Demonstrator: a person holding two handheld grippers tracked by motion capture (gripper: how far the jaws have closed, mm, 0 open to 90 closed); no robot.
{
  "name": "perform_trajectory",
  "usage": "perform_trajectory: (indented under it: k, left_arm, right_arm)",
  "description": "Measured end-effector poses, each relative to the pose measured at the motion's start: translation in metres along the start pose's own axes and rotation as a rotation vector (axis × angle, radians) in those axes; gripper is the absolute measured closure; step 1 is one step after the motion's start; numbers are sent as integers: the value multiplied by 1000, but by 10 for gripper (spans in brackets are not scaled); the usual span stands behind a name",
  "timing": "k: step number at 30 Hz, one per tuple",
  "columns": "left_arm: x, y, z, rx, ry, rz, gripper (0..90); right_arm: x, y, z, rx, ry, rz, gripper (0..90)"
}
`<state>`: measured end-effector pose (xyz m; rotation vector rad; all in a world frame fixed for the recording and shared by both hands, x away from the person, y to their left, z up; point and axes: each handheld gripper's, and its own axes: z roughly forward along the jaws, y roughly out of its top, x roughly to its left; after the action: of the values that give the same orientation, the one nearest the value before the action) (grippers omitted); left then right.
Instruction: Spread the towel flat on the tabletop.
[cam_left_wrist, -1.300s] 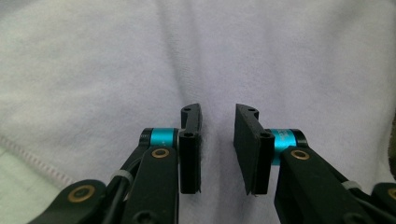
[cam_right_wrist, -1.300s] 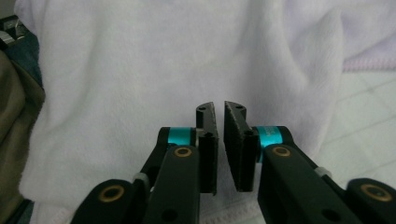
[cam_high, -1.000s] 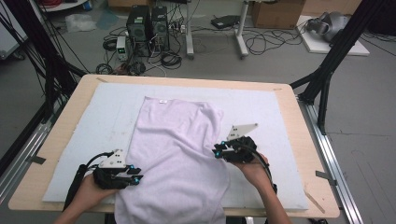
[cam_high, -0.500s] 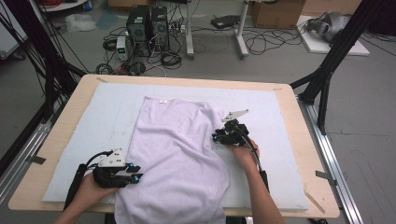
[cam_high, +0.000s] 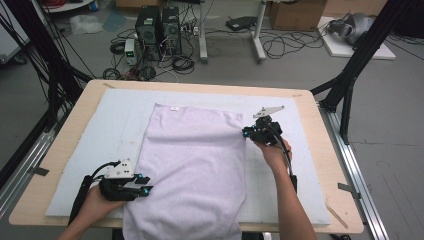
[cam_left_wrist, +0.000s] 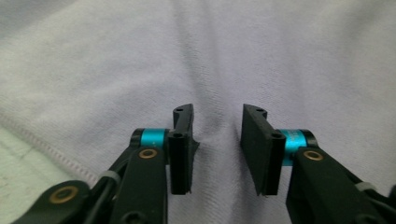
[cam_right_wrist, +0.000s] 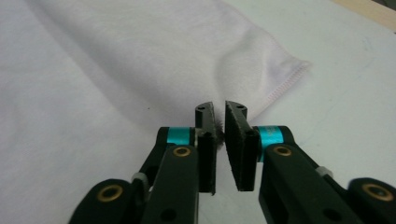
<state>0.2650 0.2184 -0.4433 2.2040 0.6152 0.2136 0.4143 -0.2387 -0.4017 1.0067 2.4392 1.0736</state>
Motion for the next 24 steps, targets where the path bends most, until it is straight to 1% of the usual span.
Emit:
perform_trajectory:
  k: [1, 2, 3, 5, 6, 7, 8, 9, 10, 11, 13, 15, 16, 17, 19, 20, 22, 23, 24]
  left_arm:
    - [1, 0, -1, 1, 4, -1, 618]
    - [1, -1, -1, -1, 9, -5, 610]
    - [1, -1, -2, -1, 13, -6, 602]
    - [2, -3, -4, -1, 19, -8, 591]
    - [3, -3, -5, 0, 22, -7, 585]
    - [3, -4, -6, -4, 24, -13, 580]
    - [3, -4, -7, -2, 27, -12, 577]
    - [3, -4, -6, -9, 33, -16, 575]
    - [4, -4, -6, -6, 33, -14, 569]
    - [3, -4, -6, -8, 32, -16, 565]
    - [2, -3, -5, -6, 31, -12, 562]
    - [2, -3, -5, -2, 26, -5, 556]
    - [1, -3, -4, 1, 24, -5, 555]
    - [1, -4, -4, 2, 25, -7, 552]
    - [2, -4, -4, 1, 18, -6, 539]
    - [2, -4, -4, 4, 17, -6, 536]
    - [1, -4, -4, 4, 24, -3, 541]
    - [1, -4, -3, 1, 30, -4, 555]
    - [1, -4, -4, 5, 34, 4, 579]
  right_arm:
    - [2, -1, 0, 4, 14, -6, 773]
    - [6, -3, -1, 6, 28, -13, 770]
    - [11, -7, -3, 4, 47, -30, 756]
    - [19, -14, -6, 10, 60, -55, 717]
    - [24, -19, -9, 9, 58, -65, 705]
    - [27, -24, -12, 11, 71, -63, 696]
    - [30, -27, -15, 31, 90, -55, 673]
    - [33, -30, -19, 26, 89, -62, 672]
    - [39, -35, -26, 2, 94, -77, 671]
    - [41, -37, -29, -2, 101, -78, 661]
    - [50, -43, -36, 4, 136, -84, 656]
    - [61, -51, -44, -18, 170, -112, 654]
    - [69, -56, -47, -13, 187, -124, 650]
    - [74, -61, -50, -22, 210, -130, 645]
    - [84, -70, -51, -27, 257, -148, 619]
    - [88, -73, -52, -29, 273, -158, 611]
    - [97, -80, -53, -30, 320, -172, 609]
    - [101, -82, -52, -15, 334, -185, 610]
    - [104, -84, -50, 1, 347, -199, 621]
